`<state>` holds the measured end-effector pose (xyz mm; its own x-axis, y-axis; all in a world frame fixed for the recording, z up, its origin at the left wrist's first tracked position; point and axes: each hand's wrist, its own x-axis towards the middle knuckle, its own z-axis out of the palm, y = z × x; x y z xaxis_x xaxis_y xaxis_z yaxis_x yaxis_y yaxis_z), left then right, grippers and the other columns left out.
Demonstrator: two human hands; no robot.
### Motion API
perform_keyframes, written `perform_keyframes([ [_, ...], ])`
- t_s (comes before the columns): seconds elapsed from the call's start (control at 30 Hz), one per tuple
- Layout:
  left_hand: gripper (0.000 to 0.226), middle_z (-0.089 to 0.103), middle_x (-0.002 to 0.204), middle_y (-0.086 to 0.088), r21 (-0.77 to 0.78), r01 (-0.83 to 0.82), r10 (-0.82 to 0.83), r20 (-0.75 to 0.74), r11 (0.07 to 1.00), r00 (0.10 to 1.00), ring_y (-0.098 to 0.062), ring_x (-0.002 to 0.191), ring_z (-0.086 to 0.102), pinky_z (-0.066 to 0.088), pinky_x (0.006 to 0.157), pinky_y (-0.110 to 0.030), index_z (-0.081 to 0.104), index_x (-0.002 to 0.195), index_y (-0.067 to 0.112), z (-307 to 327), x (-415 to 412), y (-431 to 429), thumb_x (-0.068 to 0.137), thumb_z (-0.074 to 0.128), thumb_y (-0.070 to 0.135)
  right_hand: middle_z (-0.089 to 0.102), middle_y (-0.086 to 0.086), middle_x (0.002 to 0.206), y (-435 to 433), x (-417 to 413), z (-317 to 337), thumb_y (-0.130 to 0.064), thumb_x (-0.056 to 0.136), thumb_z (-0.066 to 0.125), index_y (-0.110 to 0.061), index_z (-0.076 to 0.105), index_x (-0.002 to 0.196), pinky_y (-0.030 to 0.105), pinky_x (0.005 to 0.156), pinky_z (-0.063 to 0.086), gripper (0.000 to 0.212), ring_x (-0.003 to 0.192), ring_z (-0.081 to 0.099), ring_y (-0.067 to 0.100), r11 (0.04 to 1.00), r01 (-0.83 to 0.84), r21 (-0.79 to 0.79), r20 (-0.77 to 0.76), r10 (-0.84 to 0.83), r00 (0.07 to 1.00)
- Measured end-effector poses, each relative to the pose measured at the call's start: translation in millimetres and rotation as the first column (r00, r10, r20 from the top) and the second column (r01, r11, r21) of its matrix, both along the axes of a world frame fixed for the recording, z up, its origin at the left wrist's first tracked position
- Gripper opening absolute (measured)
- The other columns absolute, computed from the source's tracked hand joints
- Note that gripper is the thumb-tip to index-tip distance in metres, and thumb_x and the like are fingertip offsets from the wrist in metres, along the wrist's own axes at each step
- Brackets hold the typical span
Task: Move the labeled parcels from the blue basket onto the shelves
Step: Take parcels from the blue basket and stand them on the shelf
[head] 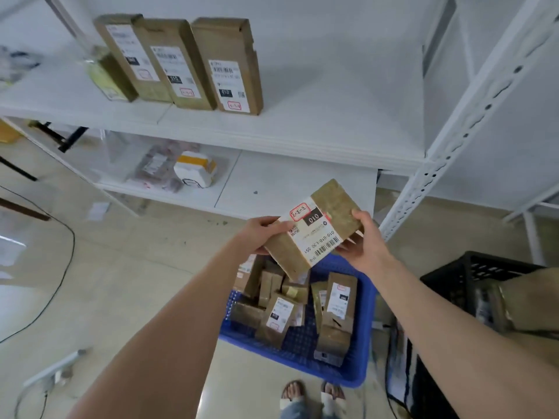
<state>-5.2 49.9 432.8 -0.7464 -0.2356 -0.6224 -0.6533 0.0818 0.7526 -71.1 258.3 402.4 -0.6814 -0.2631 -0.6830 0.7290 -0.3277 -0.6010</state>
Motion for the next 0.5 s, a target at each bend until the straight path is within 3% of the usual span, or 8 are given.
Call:
perform_keyframes([
  [0.13, 0.035, 0.068, 0.094, 0.006, -0.064, 0.027, -0.030, -0.043, 0.998, 0.999, -0.008, 0.083, 0.065, 0.057, 0.067, -0.024, 0.060, 0.111, 0.026, 31, -2, -9, 0.081, 0.071, 0.038, 0.066, 0.014, 0.104, -2, 3, 23, -0.035, 0.086, 0.067, -0.013, 0.059, 0.101, 0.059, 0.092, 0.048, 0.028, 0.101, 0.064, 0.036, 0.998, -0.056, -0.027, -0.006, 0.056, 0.998],
  [0.23, 0.058, 0.065, 0.115, 0.002, -0.116, 0.176, -0.170, 0.063, 0.977, 0.983, -0.017, 0.107, 0.060, 0.049, 0.095, -0.043, 0.055, 0.126, 0.027, 46, 2, -11, 0.075, 0.071, 0.049, 0.069, 0.012, 0.099, -7, -1, 37, -0.039, 0.083, 0.069, -0.012, 0.060, 0.104, 0.048, 0.084, 0.053, 0.035, 0.096, 0.065, 0.031, 0.992, -0.125, 0.025, -0.052, 0.126, 0.991],
  [0.3, 0.066, 0.062, 0.123, 0.003, -0.069, 0.185, -0.181, 0.066, 0.980, 0.981, -0.017, 0.117, 0.055, 0.042, 0.101, -0.048, 0.052, 0.128, 0.026, 52, 4, -6, 0.072, 0.068, 0.058, 0.071, 0.008, 0.094, -10, -7, 47, -0.039, 0.080, 0.072, -0.015, 0.062, 0.108, 0.039, 0.078, 0.053, 0.038, 0.086, 0.068, 0.025, 0.962, -0.242, 0.129, -0.142, 0.259, 0.955],
  [0.4, 0.047, 0.068, 0.111, -0.002, 0.095, 0.053, -0.048, -0.057, 0.994, 0.997, -0.022, 0.104, 0.064, 0.053, 0.087, -0.044, 0.056, 0.117, 0.023, 59, 3, 3, 0.081, 0.065, 0.052, 0.074, 0.005, 0.095, -22, -9, 66, -0.034, 0.077, 0.076, -0.019, 0.062, 0.118, 0.040, 0.086, 0.053, 0.046, 0.088, 0.070, 0.024, 0.873, -0.402, 0.276, -0.284, 0.473, 0.834],
  [0.5, 0.035, 0.071, 0.102, -0.009, 0.140, -0.065, 0.081, -0.114, 0.988, 0.990, -0.026, 0.092, 0.068, 0.058, 0.075, -0.042, 0.056, 0.111, 0.019, 59, 3, 9, 0.084, 0.066, 0.040, 0.073, 0.006, 0.104, -32, -9, 74, -0.040, 0.075, 0.076, -0.019, 0.057, 0.127, 0.039, 0.091, 0.052, 0.060, 0.094, 0.070, 0.024, 0.844, -0.416, 0.338, -0.316, 0.518, 0.795],
])
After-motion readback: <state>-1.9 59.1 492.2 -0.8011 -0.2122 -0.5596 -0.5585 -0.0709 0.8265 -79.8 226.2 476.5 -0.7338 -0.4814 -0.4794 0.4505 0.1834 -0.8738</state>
